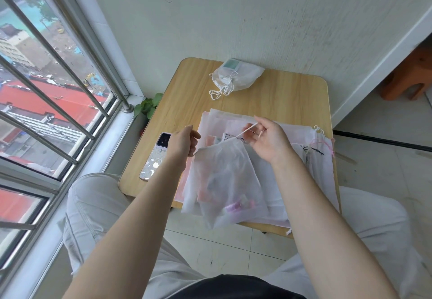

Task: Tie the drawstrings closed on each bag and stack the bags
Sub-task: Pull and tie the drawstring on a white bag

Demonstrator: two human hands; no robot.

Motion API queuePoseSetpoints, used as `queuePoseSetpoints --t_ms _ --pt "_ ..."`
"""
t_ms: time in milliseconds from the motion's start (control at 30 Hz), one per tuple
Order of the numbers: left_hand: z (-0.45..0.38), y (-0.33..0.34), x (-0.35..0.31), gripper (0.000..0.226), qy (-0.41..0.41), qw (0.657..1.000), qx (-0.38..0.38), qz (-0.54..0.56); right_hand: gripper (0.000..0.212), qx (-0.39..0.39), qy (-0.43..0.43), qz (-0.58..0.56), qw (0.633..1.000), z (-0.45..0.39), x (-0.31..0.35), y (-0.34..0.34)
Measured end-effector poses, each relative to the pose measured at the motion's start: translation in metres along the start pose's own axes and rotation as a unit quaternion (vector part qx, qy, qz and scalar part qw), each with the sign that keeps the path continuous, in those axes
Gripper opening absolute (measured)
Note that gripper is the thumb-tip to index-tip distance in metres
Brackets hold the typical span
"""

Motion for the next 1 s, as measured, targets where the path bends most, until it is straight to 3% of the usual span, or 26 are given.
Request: queuePoseSetpoints --t_ms 67,133,200,300,400,467,600,667,867,933,1000 --pt "0.001 0.002 0.001 0.040 0.049 0.996 0.004 -0.072 0.046 0.021 0.009 -0.091 0.996 -0.001 -0.004 -0.001" --pt "0.004 0.004 0.001 0.041 0.094 0.983 0.002 -0.154 0.044 0.042 0.033 -0.089 0.995 -0.002 -0.009 0.001" --pt "0.006 0.004 -0.001 0.041 0.133 0.959 -0.017 -0.250 0.045 0.036 0.047 0.002 0.998 -0.004 -0.011 0.000" --pt "0.003 -0.005 -0.002 0.042 0.166 0.881 -0.051 -0.440 0.039 -0.036 -0.025 0.230 0.972 -0.007 -0.005 -0.009" --pt "0.002 -0.007 -0.003 0.045 0.165 0.825 -0.024 -0.541 0.024 -0.073 -0.123 0.434 0.890 -0.007 -0.001 -0.010" --pt "0.004 -0.003 -0.003 0.045 0.168 0.805 -0.004 -0.569 0.029 -0.061 -0.167 0.552 0.815 -0.004 -0.004 -0.004" --pt "0.008 0.004 -0.003 0.045 0.176 0.799 0.009 -0.575 0.038 -0.049 -0.214 0.702 0.678 0.001 -0.013 0.007" --pt "0.007 0.002 -0.003 0.043 0.183 0.802 -0.001 -0.568 0.037 -0.065 -0.220 0.732 0.642 0.003 -0.013 0.007" --pt "0.005 -0.003 -0.003 0.042 0.202 0.800 -0.024 -0.565 0.039 -0.077 -0.213 0.705 0.672 0.001 -0.009 0.005" --pt "0.004 -0.001 -0.005 0.042 0.217 0.803 -0.033 -0.554 0.037 -0.069 -0.213 0.676 0.702 -0.002 -0.006 0.005" --pt "0.002 0.000 -0.011 0.039 0.224 0.829 -0.030 -0.511 0.035 -0.061 -0.228 0.617 0.751 -0.004 0.000 0.007"
Point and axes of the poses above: each hand's wrist, its own z-axis away from the middle knuckle, its own y-axis out of the palm, x = y × z, the point moved 1 cm from there along -z, towards the middle knuckle
